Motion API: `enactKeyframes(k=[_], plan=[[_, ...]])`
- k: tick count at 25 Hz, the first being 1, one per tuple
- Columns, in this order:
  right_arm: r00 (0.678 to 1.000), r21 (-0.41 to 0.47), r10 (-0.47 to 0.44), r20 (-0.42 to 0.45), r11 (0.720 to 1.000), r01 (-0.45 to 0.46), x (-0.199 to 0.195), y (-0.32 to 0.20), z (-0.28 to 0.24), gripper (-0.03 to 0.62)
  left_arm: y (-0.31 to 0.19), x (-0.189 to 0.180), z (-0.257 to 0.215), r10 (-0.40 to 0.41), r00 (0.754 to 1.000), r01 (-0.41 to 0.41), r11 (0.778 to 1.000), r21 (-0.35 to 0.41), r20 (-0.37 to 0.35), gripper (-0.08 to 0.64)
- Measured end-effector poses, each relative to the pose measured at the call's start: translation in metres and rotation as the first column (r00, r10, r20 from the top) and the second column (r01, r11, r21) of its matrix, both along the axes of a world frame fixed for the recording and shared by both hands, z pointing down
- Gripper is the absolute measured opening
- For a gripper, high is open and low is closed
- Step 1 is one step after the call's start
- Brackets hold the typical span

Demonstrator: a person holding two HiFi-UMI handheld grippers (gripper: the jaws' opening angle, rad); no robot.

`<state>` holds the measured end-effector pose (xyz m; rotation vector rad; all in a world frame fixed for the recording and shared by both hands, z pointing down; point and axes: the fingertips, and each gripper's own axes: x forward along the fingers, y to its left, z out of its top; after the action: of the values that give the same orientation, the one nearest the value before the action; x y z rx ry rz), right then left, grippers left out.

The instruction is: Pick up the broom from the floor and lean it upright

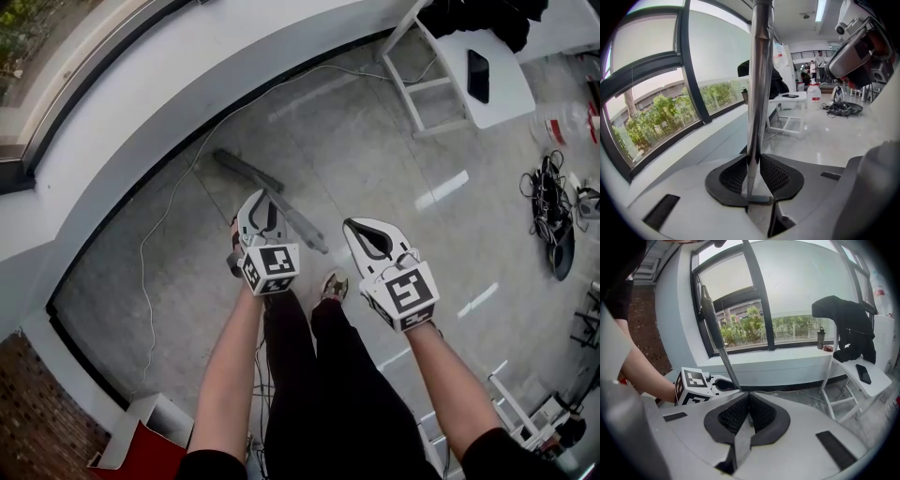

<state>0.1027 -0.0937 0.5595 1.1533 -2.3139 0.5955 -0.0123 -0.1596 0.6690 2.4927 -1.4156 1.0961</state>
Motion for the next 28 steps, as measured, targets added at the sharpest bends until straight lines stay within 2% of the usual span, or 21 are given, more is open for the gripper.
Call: enactKeyframes(k=[8, 15, 16, 18, 20, 22, 28], plan=[[1.000, 0.011, -0.028, -0.004, 1.000, 0.028, -0.004, 0.003, -0.007, 0.008, 0.010, -0.006, -0.007, -0.009, 1.000, 0.009, 1.000, -0.010, -0.017, 0.121], [0.999, 0.016, -0.037, 0.000, 0.999, 0.037, -0.008, 0.004, -0.010, 0.008, 0.029, -0.019, -0.009, -0.030, 1.000, 0.030, 0.999, -0.030, 0.001, 0.120], [0.999, 0.017, -0.039, 0.002, 0.999, 0.038, -0.009, 0.005, -0.012, 0.008, 0.033, -0.020, -0.010, -0.035, 0.999, 0.035, 0.999, -0.036, 0.001, 0.096], [0.999, 0.018, -0.039, 0.006, 0.999, 0.039, -0.012, 0.009, -0.015, 0.008, 0.044, -0.018, -0.014, -0.039, 0.999, 0.037, 0.996, -0.078, -0.031, 0.006], [0.999, 0.013, -0.040, 0.012, 0.999, 0.040, -0.015, 0.015, -0.019, 0.008, 0.059, -0.013, -0.026, -0.053, 0.994, 0.040, 0.991, -0.127, -0.098, 0.006], [0.999, 0.007, -0.043, 0.019, 0.999, 0.043, -0.019, 0.023, -0.026, 0.008, 0.070, -0.012, -0.045, -0.092, 0.985, 0.071, 0.987, -0.146, -0.147, 0.006], [0.998, -0.027, -0.068, 0.015, 0.997, 0.069, -0.025, 0.055, -0.061, 0.008, 0.117, -0.015, -0.115, -0.211, 0.951, 0.171, 0.968, -0.185, -0.224, 0.006]])
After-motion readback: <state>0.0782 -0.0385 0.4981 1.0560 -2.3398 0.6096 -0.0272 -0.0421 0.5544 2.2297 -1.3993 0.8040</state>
